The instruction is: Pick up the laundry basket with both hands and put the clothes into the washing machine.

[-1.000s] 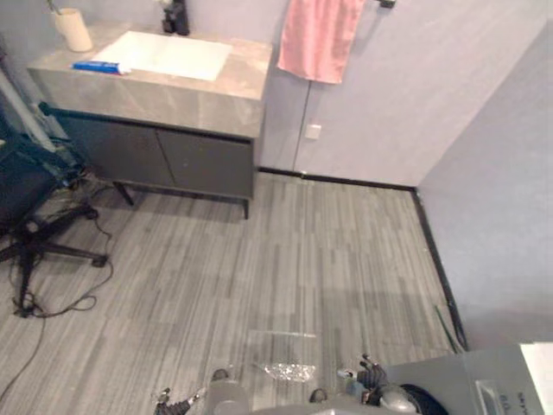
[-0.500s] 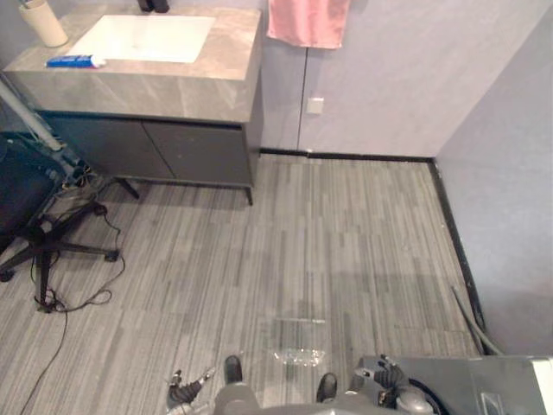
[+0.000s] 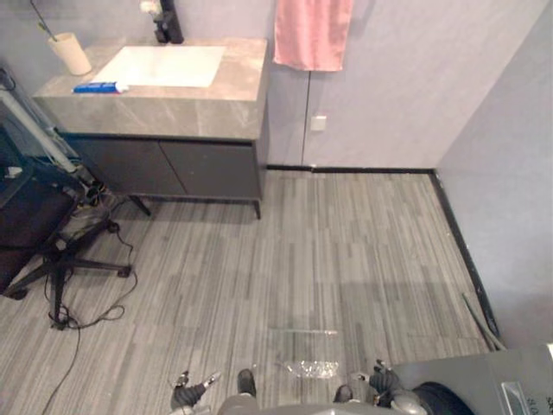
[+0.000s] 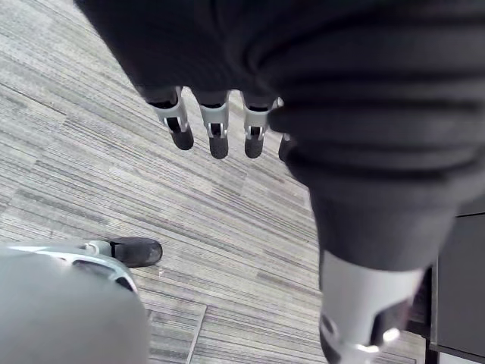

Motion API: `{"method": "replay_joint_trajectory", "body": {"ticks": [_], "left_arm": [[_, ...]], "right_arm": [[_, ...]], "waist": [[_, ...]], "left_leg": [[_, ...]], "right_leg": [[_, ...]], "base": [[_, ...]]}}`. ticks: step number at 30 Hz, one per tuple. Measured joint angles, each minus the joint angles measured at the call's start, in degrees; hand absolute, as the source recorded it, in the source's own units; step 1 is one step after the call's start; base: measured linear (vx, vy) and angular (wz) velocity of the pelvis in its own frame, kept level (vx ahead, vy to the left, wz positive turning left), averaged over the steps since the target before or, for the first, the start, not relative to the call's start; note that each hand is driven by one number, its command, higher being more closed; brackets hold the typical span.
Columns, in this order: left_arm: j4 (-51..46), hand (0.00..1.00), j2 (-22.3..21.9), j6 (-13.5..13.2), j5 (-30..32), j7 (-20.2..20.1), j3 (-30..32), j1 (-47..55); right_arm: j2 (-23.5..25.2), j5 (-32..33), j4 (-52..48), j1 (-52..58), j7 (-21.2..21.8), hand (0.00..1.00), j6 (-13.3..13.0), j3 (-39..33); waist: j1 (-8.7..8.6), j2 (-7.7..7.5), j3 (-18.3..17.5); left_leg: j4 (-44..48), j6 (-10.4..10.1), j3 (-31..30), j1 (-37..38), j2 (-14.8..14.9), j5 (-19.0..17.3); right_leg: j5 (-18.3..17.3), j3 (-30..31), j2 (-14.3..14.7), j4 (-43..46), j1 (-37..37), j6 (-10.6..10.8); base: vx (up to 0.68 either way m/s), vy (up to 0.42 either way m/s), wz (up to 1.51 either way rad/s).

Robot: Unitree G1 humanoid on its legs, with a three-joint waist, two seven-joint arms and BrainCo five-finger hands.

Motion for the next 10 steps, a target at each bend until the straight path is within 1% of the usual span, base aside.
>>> {"method": "replay_joint_trajectory", "body": {"ticks": [5, 10], "left_arm": [[0.47, 0.0, 0.25, 0.01, -0.12, -0.04, -1.02, 0.01], [1.47, 0.0, 0.34, -0.03, -0.83, -0.07, -1.77, -0.02]], "right_arm": [[-0.05, 0.02, 0.36, 0.06, 0.0, 0.0, 0.39, -0.21], [-0.03, 0.02, 1.22, -0.48, -0.02, 0.0, 0.4, -0.19]], "waist": [[-0.15, 0.11, -0.44], [-0.92, -0.03, -0.65]], "left_leg": [[-0.02, 0.0, -0.74, 0.31, -0.18, 0.0], [-0.04, 0.0, -1.3, 0.53, -0.29, 0.0]], "right_leg": [[0.07, -0.74, -0.04, -0.4, 0.97, 0.13], [0.06, -1.38, -0.08, -0.64, 1.69, 0.15]], "base": [[0.02, 0.002, 0.08], [0.01, 0.001, 0.06]]}}
